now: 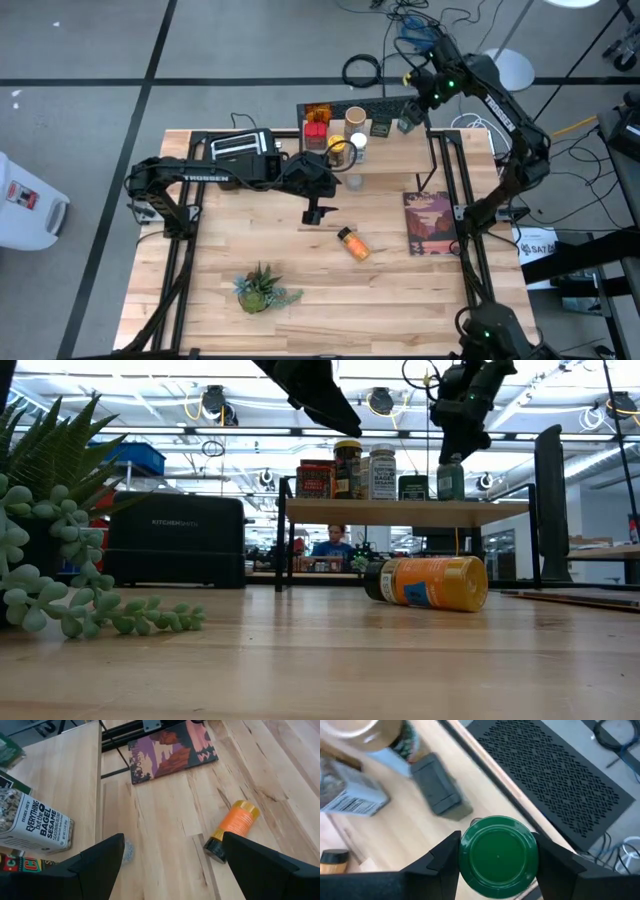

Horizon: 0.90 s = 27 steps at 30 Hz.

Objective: Shelf spices
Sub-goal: Put the green seasoning bottle on the shelf

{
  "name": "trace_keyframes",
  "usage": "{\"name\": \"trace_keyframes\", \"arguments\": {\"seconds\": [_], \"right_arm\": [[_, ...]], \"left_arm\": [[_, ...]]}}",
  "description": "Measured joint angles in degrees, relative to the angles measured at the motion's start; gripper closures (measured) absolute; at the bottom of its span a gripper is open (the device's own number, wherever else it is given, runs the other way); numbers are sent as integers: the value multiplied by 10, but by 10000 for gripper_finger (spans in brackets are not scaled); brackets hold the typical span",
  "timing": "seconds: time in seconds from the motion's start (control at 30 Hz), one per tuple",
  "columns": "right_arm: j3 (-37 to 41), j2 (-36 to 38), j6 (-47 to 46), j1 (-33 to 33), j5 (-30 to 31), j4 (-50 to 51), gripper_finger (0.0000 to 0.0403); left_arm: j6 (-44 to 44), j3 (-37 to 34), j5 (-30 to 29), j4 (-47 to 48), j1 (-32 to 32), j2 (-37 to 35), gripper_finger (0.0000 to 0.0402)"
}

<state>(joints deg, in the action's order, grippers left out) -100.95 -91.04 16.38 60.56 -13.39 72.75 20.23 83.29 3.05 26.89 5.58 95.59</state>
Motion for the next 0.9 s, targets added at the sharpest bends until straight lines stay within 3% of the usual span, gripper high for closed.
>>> {"name": "trace_keyframes", "arguments": {"seconds": [0.17, 0.9], "right_arm": [[47, 25, 8, 6, 1, -30, 211], [70, 27, 4, -1, -3, -50, 211]], "left_arm": [[0, 0, 0, -7, 0, 0, 56], [-1, 0, 2, -11, -1, 0, 56]]}}
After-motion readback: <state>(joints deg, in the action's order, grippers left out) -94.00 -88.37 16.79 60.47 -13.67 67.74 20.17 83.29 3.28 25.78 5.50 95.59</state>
